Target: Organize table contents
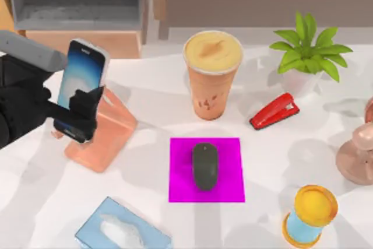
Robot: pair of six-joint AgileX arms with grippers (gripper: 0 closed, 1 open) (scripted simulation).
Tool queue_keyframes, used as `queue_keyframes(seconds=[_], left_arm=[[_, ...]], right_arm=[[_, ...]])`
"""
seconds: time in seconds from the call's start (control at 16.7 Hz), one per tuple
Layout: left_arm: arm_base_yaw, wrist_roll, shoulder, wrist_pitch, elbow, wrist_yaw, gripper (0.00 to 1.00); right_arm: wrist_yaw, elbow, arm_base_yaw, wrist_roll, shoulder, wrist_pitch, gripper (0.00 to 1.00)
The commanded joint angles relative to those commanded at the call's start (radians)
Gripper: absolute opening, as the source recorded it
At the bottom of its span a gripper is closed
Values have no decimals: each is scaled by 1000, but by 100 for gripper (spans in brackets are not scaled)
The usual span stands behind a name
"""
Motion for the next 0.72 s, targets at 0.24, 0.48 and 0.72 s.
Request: queue_keyframes(seconds=[0.24, 0.48, 0.72], left_arm=[[0, 0, 0, 0, 0, 0, 100], [-1, -1, -5, -4, -4, -2, 100], [-17, -10, -101, -48, -43, -17, 100]], right_arm=[[0, 0, 0, 0, 0, 0, 100], [0, 0, 0, 0, 0, 0, 100], [0, 0, 0, 0, 0, 0, 100]])
